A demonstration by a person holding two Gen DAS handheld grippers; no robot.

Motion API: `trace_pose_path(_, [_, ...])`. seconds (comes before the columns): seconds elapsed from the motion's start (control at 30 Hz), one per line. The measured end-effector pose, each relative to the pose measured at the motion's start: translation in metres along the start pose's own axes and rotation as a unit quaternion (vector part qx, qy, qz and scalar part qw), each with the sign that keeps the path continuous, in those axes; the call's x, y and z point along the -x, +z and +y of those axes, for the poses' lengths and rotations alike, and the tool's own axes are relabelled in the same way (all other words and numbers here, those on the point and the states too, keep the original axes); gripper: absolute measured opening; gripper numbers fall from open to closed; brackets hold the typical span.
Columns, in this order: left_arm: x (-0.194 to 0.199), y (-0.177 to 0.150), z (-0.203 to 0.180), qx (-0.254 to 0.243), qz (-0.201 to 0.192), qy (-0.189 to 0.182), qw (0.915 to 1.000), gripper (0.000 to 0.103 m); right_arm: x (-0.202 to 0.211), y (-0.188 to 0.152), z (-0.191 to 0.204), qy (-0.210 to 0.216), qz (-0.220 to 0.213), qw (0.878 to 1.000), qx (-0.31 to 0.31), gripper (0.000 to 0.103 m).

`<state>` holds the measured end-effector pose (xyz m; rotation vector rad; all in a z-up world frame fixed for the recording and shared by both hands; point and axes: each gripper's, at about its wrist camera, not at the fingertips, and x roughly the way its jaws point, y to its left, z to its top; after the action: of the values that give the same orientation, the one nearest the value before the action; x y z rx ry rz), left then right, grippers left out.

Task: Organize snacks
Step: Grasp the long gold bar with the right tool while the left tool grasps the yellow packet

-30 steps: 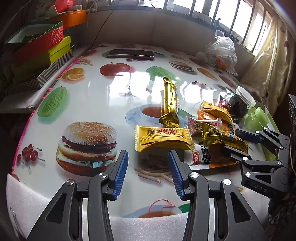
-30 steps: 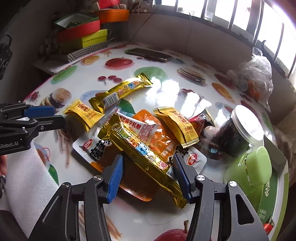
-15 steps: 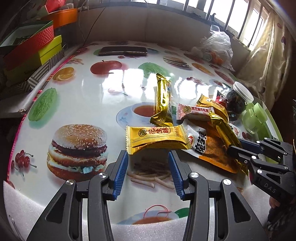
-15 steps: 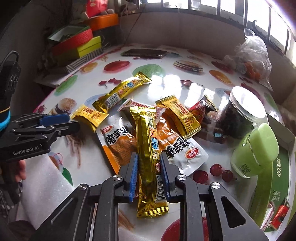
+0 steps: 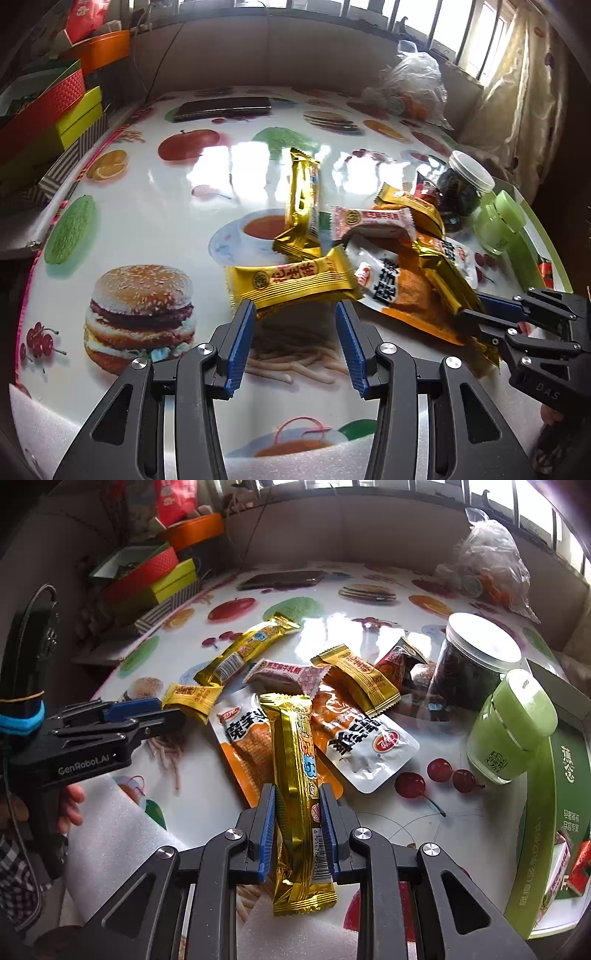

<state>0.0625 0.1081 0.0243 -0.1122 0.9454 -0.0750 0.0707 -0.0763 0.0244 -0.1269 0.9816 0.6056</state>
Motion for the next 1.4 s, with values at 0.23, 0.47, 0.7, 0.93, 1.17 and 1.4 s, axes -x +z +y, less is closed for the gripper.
trace_pose_path(0.23, [0.003,-0.004,-0.017,-0.016,0.007,-0.044,0.9989,0.046,-0.001,-0.002,-0.003,-0.004,-0.003,1.000,-0.008,0.022])
trace_pose_path(0.47, [0.021,0.007,-0.003,-0.029,-0.039,-0.010,0.9988,0.046,0.000,-0.003,-0.004,-0.004,-0.007,1.000,-0.012,0.022])
trace_pose_path(0.7, [0.005,0.024,0.004,-0.090,-0.030,-0.001,0.9955,0.046,0.003,-0.005,-0.007,-0.003,-0.009,1.000,-0.019,0.022])
trace_pose_path(0.93, [-0.009,0.020,-0.005,-0.140,-0.006,-0.012,0.9901,0.046,0.003,-0.006,-0.007,-0.003,-0.009,1.000,-0.020,0.022])
trace_pose_path(1.17, [-0.011,0.009,-0.013,-0.169,0.009,-0.005,0.9856,0.046,0.003,-0.006,-0.009,-0.002,-0.009,1.000,-0.022,0.022])
trace_pose_path(1.4, [-0.016,0.002,-0.011,-0.160,0.019,-0.007,0.9869,0.046,0.002,-0.006,-0.009,0.000,-0.010,1.000,-0.026,0.022])
